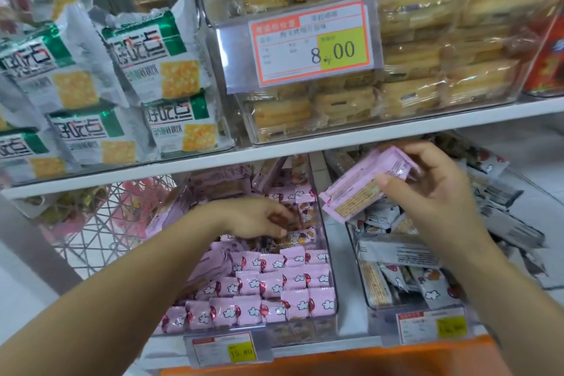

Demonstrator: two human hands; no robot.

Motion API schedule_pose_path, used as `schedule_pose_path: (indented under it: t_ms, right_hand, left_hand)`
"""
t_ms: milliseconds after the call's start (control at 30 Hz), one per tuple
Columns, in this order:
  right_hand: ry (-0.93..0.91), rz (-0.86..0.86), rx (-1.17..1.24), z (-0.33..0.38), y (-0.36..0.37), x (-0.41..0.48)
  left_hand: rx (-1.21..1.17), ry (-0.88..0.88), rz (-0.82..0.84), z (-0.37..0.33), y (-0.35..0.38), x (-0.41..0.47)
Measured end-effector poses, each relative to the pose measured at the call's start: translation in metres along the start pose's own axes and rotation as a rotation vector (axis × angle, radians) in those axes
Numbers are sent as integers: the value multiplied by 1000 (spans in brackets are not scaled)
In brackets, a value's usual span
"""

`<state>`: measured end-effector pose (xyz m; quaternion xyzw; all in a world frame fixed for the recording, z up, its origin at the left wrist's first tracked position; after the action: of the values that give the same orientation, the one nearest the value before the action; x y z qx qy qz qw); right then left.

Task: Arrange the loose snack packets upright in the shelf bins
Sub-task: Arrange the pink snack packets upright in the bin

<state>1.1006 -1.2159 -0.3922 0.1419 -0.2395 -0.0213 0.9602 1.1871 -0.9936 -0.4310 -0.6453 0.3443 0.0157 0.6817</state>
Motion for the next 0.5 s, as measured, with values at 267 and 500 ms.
schedule_pose_path:
  t_ms: [267,500]
  right_hand:
    - [15,56,-85,-19,-4,0]
    - [-16,80,-97,-21,-5,1]
  left_hand:
    - [66,27,122,-7,11,33]
    - [87,21,216,-3,21,42]
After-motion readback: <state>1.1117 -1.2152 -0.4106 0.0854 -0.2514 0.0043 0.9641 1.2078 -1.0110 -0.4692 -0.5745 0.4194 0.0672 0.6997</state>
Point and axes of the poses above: each hand's wrist, its own x-axis towards the middle knuckle, its own y-axis out of the palm, z = x × y, the point moved 4 cm from there along x, towards the middle knuckle, and after that the axes turned 15 degrees about x, right-handed, at the moved point
